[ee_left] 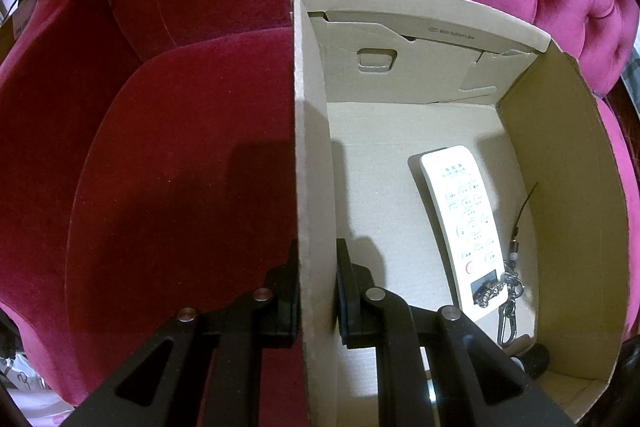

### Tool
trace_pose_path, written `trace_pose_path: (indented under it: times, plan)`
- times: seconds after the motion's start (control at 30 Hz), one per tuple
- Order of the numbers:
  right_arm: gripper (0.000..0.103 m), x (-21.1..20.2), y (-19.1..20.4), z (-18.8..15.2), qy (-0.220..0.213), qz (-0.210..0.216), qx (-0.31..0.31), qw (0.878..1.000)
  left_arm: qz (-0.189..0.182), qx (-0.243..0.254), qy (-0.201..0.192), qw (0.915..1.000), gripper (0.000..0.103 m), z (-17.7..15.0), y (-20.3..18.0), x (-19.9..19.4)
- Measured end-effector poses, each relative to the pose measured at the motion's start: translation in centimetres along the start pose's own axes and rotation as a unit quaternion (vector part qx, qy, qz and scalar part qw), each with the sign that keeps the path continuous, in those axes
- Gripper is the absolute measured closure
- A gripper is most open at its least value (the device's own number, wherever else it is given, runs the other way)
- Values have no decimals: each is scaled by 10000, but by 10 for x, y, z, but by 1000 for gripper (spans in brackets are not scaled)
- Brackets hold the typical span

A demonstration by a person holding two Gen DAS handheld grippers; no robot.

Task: Organize rigid objects
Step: 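Lift the small white charger and carry it with the right gripper into the box, then lower the charger beside the remote and open the right gripper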

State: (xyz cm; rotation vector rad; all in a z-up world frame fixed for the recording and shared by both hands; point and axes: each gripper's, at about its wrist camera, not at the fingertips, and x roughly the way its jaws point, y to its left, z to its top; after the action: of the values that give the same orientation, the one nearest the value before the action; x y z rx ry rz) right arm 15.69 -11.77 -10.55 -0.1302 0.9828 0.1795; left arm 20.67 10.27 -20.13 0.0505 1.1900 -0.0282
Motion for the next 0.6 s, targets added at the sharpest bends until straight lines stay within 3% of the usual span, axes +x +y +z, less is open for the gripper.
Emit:
trace_pose_path:
  times: [0.6]
  plan:
    - [52,59,50,11,443,431,-223,9978,-9,8,3,10000,88,1,2,-1]
